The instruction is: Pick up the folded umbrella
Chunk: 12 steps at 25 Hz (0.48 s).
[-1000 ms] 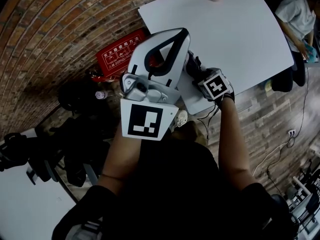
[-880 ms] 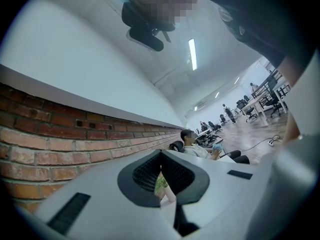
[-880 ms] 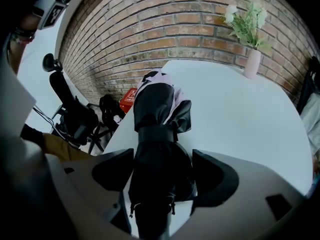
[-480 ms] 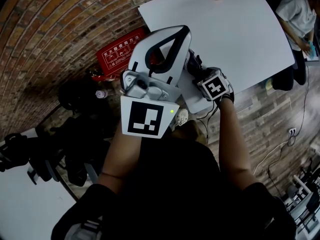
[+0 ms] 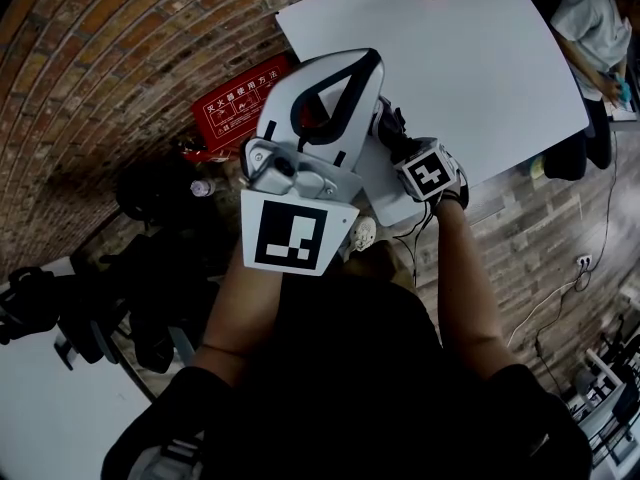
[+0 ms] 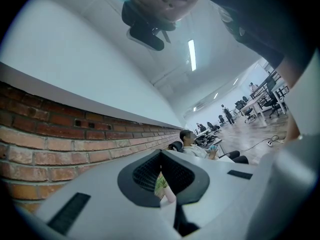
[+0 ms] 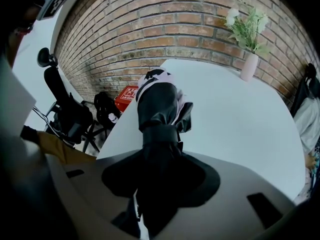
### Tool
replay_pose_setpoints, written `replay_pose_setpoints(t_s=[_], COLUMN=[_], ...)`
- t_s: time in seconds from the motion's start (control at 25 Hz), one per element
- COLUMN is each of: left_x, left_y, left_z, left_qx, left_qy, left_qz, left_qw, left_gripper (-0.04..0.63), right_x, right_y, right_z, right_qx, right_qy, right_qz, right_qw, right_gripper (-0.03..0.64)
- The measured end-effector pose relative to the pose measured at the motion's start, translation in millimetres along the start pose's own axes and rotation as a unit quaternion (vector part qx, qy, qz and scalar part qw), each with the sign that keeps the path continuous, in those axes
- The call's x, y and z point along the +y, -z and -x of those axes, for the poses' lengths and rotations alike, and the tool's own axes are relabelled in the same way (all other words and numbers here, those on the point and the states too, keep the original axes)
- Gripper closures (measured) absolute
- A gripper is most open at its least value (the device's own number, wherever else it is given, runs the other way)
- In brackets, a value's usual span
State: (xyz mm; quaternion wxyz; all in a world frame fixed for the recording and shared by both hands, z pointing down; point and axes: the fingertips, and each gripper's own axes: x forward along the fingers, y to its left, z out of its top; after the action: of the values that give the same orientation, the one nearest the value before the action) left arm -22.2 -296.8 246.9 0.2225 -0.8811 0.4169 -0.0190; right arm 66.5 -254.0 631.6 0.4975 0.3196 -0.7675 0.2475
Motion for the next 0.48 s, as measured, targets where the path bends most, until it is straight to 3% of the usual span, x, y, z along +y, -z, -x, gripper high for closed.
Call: replay_pose_setpoints(t_s=[0.48], left_x=[0], left_y=[0], left_z=[0], left_qx=[-0.001], left_qy=[0.003], left_qz=[-0.001], left_qw=[1.0000], left_gripper=[0.584], right_x=[-1], right_y=[-6], right_z=[14], right_qx=[-0.056], right_qy=[0.017], right_qz=[-0.006], right_qw=[0.998], right_gripper=[0.425])
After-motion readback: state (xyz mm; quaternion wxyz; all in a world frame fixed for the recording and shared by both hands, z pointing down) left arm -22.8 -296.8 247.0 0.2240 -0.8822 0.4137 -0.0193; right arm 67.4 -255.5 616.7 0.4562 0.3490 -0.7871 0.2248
